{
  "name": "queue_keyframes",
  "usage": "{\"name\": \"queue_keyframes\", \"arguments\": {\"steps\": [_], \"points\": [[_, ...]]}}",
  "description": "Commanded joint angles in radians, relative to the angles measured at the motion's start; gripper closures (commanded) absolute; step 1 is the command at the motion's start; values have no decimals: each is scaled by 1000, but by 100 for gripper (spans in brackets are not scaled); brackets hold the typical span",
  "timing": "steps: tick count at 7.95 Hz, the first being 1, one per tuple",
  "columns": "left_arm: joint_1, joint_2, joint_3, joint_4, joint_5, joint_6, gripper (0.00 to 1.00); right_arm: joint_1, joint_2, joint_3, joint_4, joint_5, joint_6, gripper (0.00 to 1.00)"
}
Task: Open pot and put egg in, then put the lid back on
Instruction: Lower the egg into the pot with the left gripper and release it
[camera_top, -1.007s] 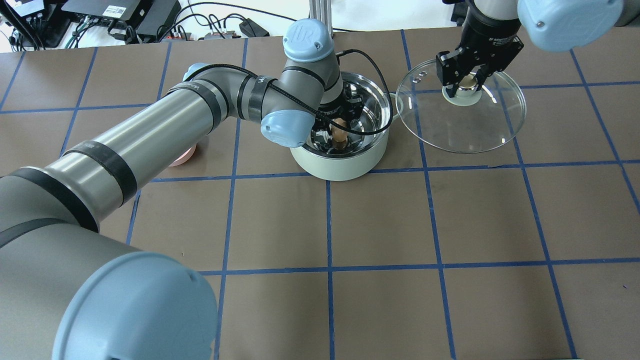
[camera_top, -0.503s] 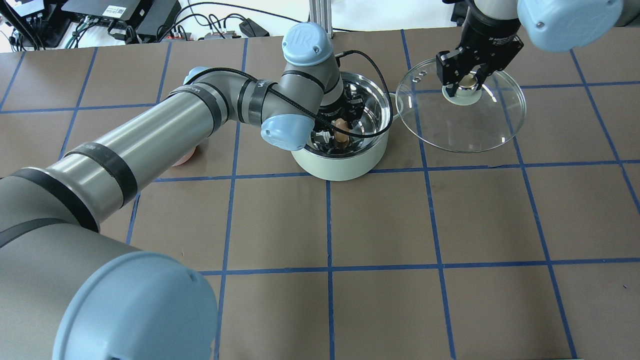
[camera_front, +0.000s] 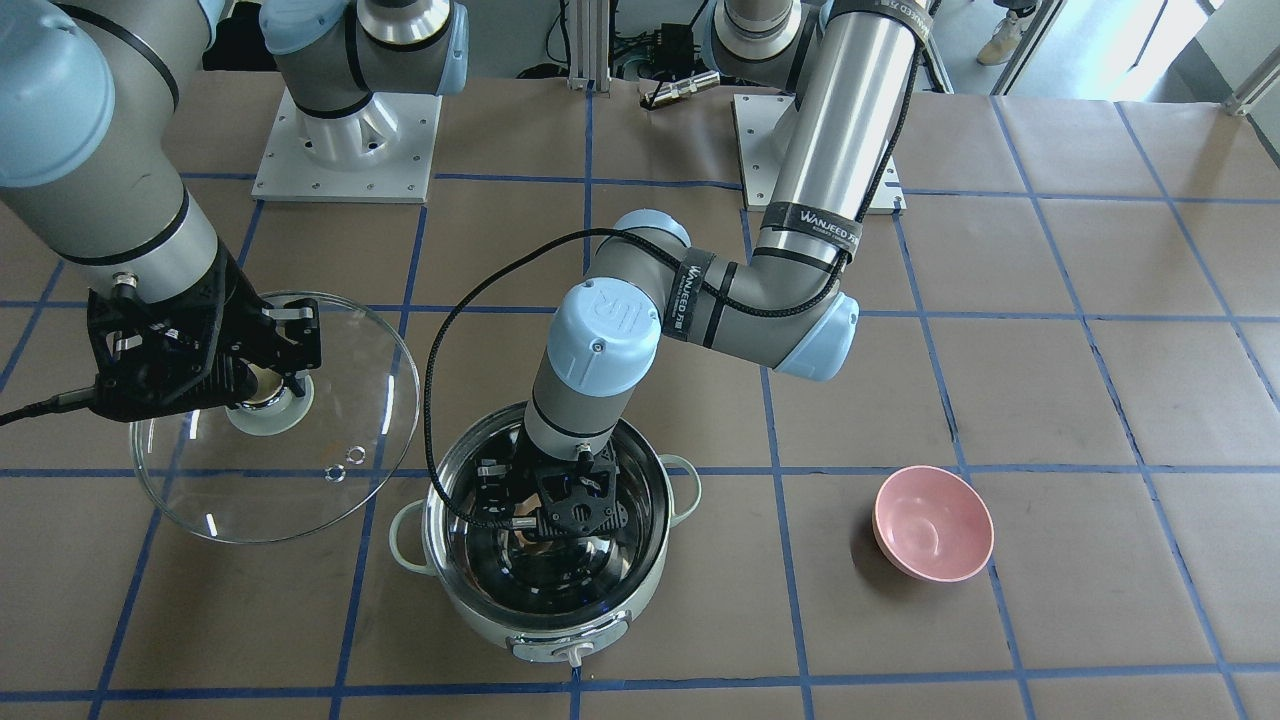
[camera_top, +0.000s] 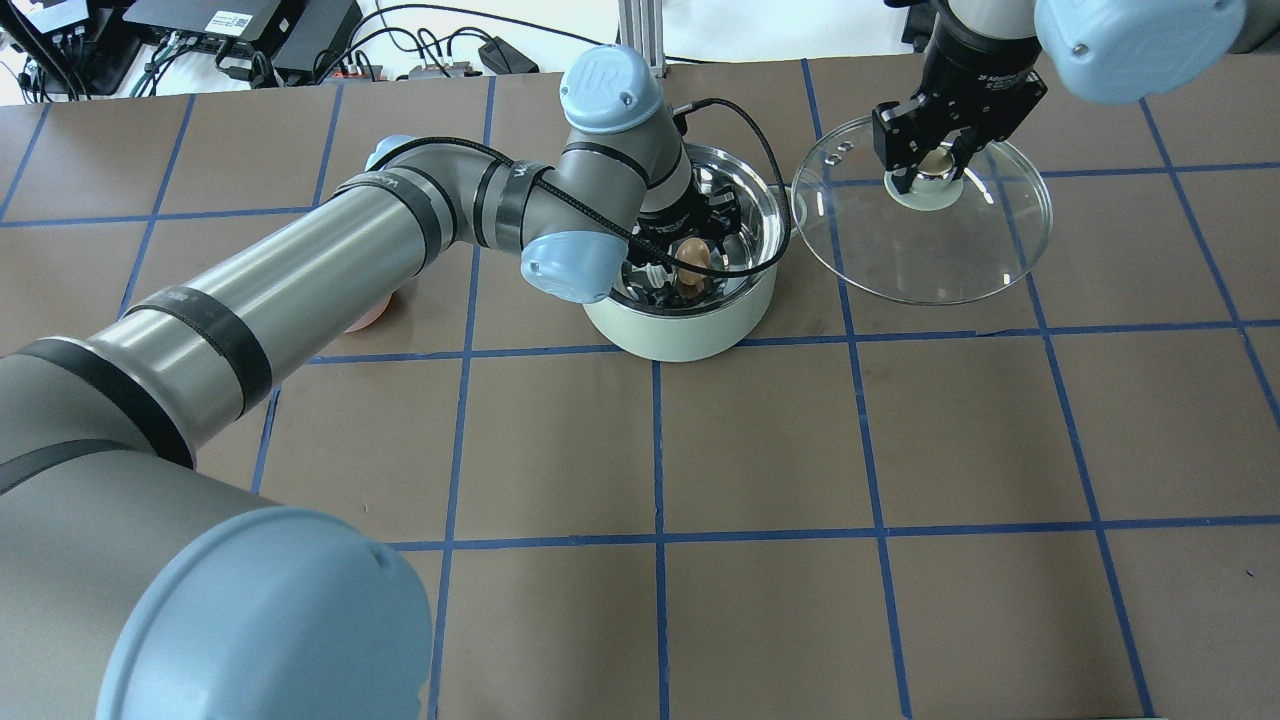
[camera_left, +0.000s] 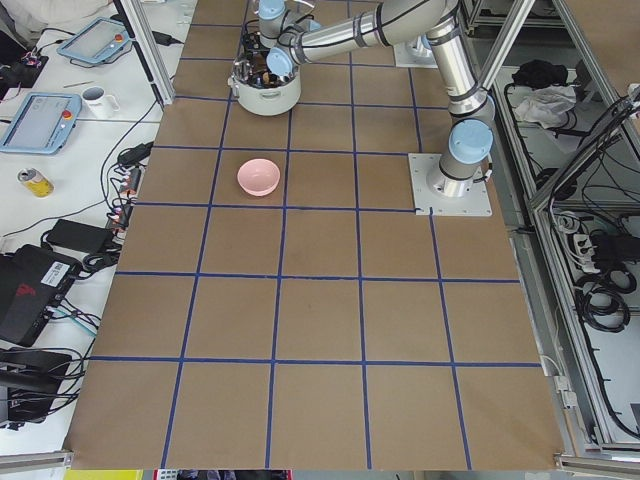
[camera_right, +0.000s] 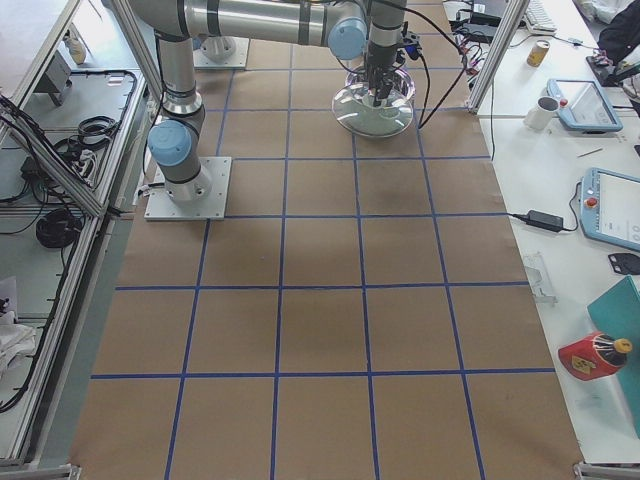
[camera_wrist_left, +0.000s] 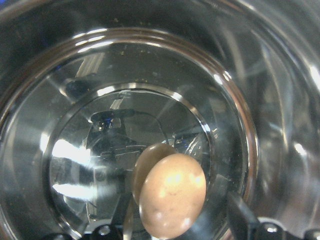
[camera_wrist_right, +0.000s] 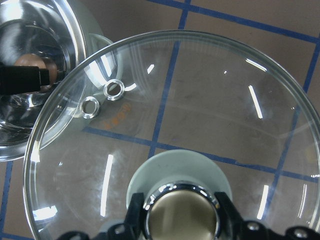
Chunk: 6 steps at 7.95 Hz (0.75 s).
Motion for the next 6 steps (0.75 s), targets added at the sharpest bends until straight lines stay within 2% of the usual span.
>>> {"name": "queue_keyframes", "arguments": {"steps": [1,4,5,6], "points": [[0,41,1,6,-5,22,18,-2,0,0,-2,2,-8,100],[6,119,9,-7,0,100,14,-2,0,0,-18,-2,-9,100],[30,142,12,-17,1,147,9,-2,0,0,-21,2,-8,100],[67,183,12,-90,1,190,9,0,-2,-2,-23,6,0,100]]}}
